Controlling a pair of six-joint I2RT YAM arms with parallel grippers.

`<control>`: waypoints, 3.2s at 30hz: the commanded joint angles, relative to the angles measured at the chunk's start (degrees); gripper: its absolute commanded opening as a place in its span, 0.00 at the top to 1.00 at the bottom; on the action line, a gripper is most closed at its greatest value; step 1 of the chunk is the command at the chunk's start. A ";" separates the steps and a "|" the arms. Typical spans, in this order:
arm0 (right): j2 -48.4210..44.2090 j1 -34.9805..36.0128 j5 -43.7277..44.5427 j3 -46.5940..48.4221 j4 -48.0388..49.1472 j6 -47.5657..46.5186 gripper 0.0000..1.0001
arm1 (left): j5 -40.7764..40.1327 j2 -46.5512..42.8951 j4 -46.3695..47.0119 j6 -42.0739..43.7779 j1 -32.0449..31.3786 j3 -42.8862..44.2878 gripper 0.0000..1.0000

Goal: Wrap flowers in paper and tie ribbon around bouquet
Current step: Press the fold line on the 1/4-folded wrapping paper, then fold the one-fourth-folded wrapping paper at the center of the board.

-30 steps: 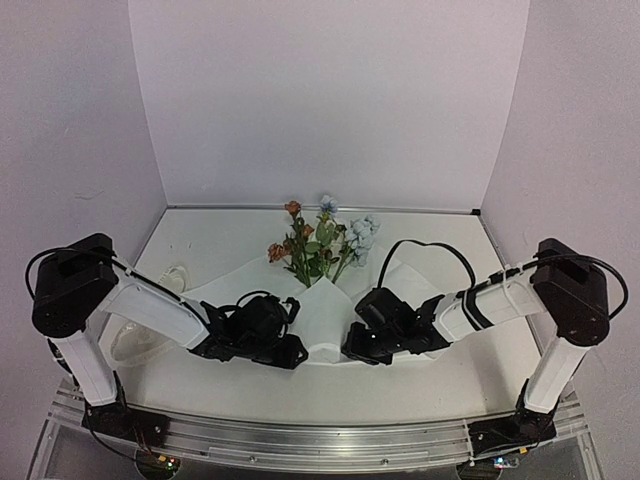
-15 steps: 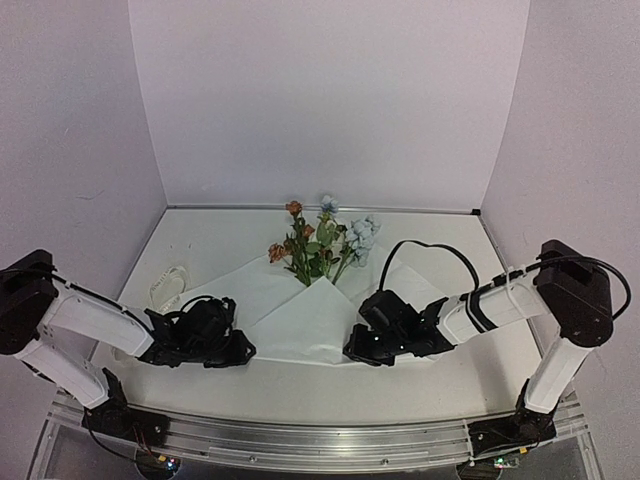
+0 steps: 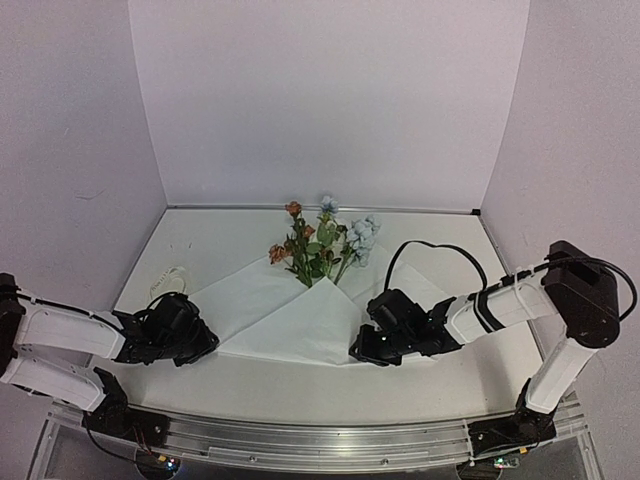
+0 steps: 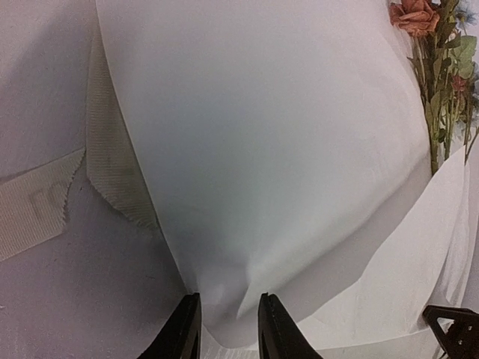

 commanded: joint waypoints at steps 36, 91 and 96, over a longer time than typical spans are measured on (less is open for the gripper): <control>-24.05 0.96 10.90 -7.67 -16.80 9.40 0.65 | 26.07 37.52 3.63 32.88 -16.96 42.13 0.79; -45.19 -0.29 23.58 -27.39 -21.43 19.78 0.35 | 26.86 44.37 4.73 30.95 -15.12 40.19 0.80; -42.15 0.00 23.48 -26.52 -18.73 21.04 0.28 | 26.94 44.59 4.69 31.00 -15.12 40.46 0.80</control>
